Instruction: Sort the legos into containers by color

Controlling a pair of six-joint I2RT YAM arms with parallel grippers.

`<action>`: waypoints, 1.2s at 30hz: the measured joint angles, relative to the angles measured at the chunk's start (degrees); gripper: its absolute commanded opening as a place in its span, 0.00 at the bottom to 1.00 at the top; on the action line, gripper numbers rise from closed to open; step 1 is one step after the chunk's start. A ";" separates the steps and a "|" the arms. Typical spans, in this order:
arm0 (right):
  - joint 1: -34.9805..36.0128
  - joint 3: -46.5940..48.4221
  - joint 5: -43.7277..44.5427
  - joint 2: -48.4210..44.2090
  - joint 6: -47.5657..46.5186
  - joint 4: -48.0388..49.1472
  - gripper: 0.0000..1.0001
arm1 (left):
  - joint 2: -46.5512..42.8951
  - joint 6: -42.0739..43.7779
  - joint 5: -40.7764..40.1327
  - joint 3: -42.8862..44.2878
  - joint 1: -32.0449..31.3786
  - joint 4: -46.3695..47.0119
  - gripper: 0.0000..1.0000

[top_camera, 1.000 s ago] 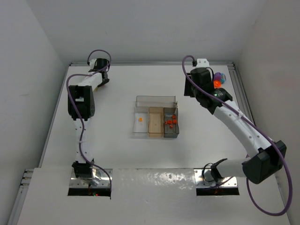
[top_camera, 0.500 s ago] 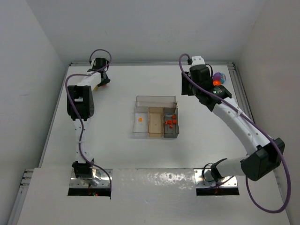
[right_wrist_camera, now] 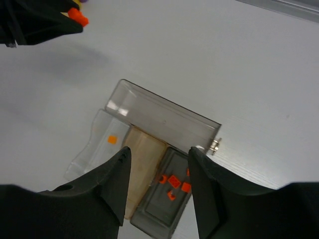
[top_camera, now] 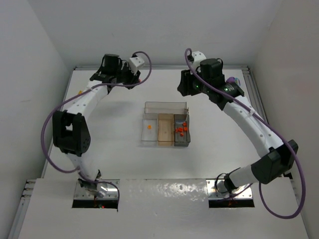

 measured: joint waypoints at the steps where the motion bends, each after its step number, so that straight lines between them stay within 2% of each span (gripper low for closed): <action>1: 0.00 -0.02 -2.19 0.17 1.03 1.14 0.49 | -2.01 2.91 3.39 -0.28 -0.44 -0.28 0.00; 10: 0.00 -8.74 -13.46 -0.04 9.18 12.55 0.55 | -16.28 22.40 21.42 -11.30 -1.03 -4.70 0.00; 15: 0.11 -16.76 -19.17 -1.60 16.28 22.21 0.65 | -24.30 28.35 25.53 -20.85 -1.97 -3.48 0.00; 18: 0.59 -18.97 -22.56 -1.29 20.17 27.28 0.70 | -25.29 29.00 26.47 -22.53 -2.54 -2.34 0.00; 23: 2.97 -17.22 -26.82 1.75 23.28 32.15 0.70 | -25.27 29.27 26.51 -22.71 -2.86 -0.39 0.00; 36: 6.03 -12.00 -29.53 10.97 27.39 34.75 0.69 | -25.27 29.20 26.45 -22.77 -3.34 2.25 0.00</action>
